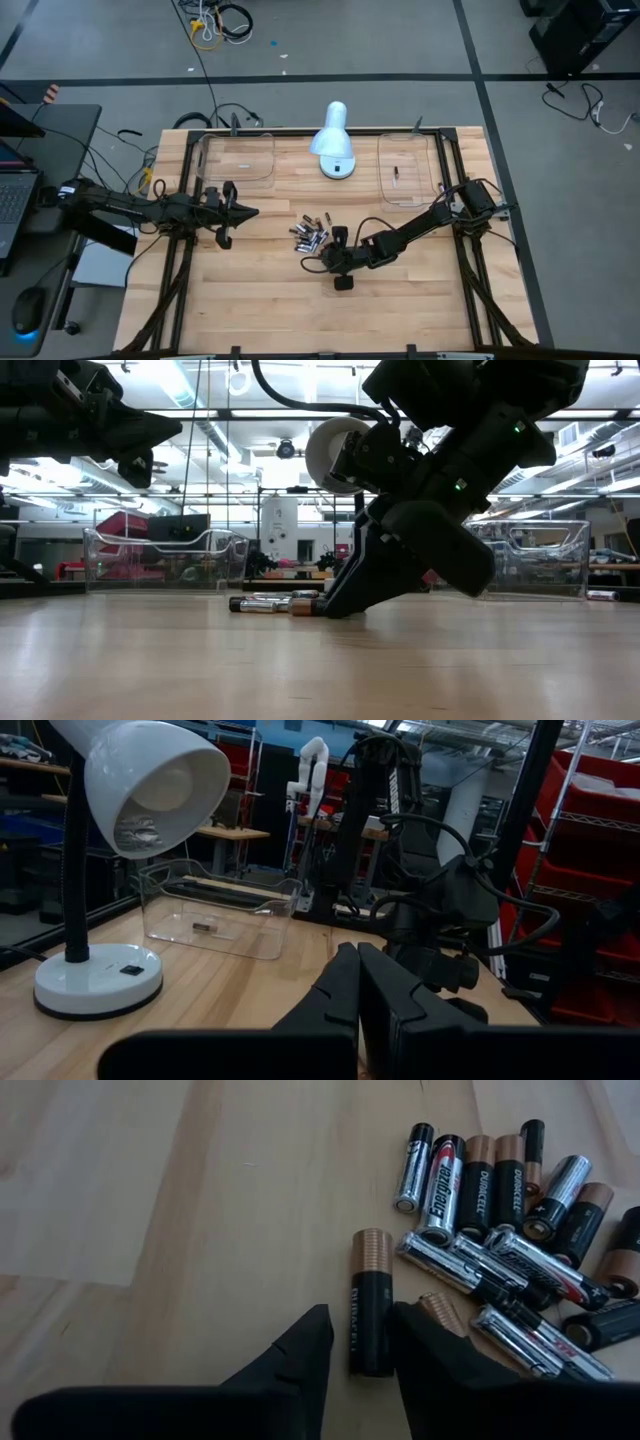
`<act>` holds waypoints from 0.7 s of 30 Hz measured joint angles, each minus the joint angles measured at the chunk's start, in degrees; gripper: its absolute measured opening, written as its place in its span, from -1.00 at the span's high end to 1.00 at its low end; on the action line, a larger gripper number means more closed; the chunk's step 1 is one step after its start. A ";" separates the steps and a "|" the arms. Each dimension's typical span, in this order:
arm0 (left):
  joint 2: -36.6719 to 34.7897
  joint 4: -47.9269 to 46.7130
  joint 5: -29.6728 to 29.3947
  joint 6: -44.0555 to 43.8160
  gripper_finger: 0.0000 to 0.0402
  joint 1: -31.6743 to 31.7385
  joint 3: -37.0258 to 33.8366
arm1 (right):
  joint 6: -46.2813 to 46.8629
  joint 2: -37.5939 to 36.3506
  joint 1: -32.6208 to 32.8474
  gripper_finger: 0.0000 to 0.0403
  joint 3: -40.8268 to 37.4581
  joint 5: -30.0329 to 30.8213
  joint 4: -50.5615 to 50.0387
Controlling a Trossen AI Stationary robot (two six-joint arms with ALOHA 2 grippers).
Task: Sort batteries
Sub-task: Put the black battery in the transparent bin
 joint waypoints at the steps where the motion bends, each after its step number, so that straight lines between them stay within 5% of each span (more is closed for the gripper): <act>1: 0.00 0.00 -0.02 0.00 0.99 -0.02 0.00 | 0.20 0.00 0.02 0.54 0.00 -0.07 -0.06; 10: 0.00 0.00 -0.02 0.00 0.99 -0.02 0.00 | 1.25 0.09 0.02 0.81 -0.02 -0.60 -0.94; 21: 0.00 -0.01 -0.04 0.01 0.99 -0.01 0.00 | 2.04 0.14 0.00 0.81 -0.14 -0.51 0.00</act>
